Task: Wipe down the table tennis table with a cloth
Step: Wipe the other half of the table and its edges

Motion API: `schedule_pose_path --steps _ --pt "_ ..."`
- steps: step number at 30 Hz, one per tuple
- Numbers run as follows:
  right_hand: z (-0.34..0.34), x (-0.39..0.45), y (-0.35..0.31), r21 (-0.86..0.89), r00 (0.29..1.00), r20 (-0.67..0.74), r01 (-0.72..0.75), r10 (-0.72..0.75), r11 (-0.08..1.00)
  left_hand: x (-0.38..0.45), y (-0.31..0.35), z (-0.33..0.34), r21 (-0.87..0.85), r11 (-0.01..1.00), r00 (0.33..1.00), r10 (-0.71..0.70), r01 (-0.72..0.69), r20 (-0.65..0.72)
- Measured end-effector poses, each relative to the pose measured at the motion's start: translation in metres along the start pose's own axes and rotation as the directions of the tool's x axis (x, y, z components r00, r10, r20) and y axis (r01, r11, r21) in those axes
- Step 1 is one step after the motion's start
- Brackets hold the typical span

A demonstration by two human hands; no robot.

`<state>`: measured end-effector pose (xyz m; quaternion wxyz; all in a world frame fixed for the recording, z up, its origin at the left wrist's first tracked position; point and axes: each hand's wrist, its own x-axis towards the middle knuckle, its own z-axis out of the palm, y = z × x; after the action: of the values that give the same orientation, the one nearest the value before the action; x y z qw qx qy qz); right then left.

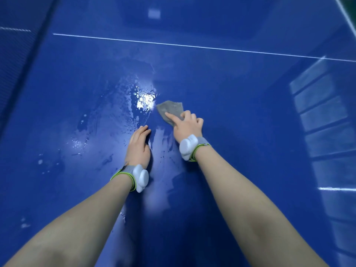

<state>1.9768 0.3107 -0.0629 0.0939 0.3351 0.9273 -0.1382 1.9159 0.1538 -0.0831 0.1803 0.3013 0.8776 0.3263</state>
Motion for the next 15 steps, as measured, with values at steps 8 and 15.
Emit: schedule_pose_path --steps 8,15 --pt "0.005 -0.032 0.011 -0.033 0.971 -0.054 -0.234 0.232 0.972 -0.027 -0.013 -0.009 -0.019 0.996 0.996 -0.082 0.082 -0.019" --pt "0.029 -0.075 -0.016 -0.035 0.996 -0.081 0.045 -0.047 0.998 -0.041 -0.018 -0.015 0.01 0.998 0.998 -0.067 0.067 0.01"
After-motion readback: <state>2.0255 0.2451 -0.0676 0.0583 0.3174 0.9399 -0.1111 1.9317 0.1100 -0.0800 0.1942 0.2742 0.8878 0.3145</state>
